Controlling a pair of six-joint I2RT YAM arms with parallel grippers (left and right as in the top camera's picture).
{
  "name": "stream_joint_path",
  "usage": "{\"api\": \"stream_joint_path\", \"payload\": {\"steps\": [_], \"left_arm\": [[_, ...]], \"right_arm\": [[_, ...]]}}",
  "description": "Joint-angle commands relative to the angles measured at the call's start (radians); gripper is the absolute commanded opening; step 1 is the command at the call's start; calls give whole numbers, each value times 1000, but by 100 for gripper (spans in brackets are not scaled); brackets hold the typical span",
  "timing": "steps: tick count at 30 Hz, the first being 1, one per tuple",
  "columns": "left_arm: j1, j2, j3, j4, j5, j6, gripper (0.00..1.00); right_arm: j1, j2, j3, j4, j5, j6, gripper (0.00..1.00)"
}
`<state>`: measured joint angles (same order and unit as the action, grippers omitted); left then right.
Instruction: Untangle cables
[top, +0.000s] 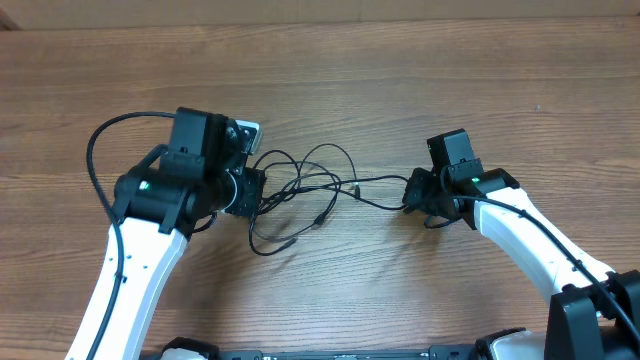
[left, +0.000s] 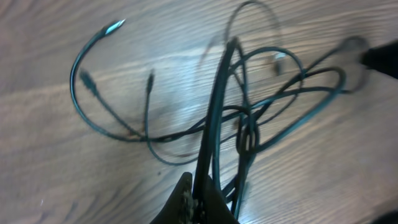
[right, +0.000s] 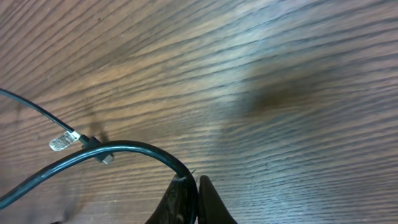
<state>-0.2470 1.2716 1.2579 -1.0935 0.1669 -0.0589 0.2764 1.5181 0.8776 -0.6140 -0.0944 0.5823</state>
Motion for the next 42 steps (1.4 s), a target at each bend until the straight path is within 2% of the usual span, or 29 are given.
{"api": "stream_joint_path", "payload": {"steps": [1,6,8,11,12,15,22,24,26,28,29,30,31,33,36,38,40,42], "left_arm": [[8,69,22,-25,-156,-154,4],[8,148,22,-56,-190,-220,4],[13,195,22,-86,-278,-299,4],[47,237,22,-106,-331,-350,6],[58,244,22,-107,-330,-350,6],[93,253,22,-106,-291,-349,19],[111,254,21,-102,-237,-349,24],[108,258,20,-96,-175,-331,28],[108,260,15,-76,-85,-270,33],[108,260,4,-57,-19,-239,35],[108,260,-5,-49,1,-231,36],[108,260,-12,-41,8,-232,36],[108,260,-30,-23,20,-233,36],[108,260,-56,2,39,-233,35],[108,260,-100,38,91,-232,36],[108,260,-139,78,137,-232,38],[108,260,-179,129,172,-232,43],[108,260,-206,172,195,-232,45]], "right_arm": [[-3,-18,7,2,79,27,4],[-3,-18,7,-3,124,28,4],[-4,-18,7,-19,165,41,4],[-4,-18,7,-49,234,51,4],[-4,-18,7,-56,254,52,4],[-4,-18,7,-68,277,77,4],[-4,-18,7,-72,225,76,4],[-4,-18,7,-71,178,76,4],[-4,-18,7,-66,128,75,10],[-4,-18,7,-63,86,72,22],[-4,-18,7,-61,68,71,37],[-4,-18,7,-61,63,72,46],[-4,-18,7,-61,62,71,63],[-4,-18,7,-53,62,47,74],[-4,-18,7,-42,55,26,87],[-4,-18,7,-21,-30,-35,95],[-4,-18,7,0,-134,-100,100],[-4,-18,7,6,-179,-121,100]]}}
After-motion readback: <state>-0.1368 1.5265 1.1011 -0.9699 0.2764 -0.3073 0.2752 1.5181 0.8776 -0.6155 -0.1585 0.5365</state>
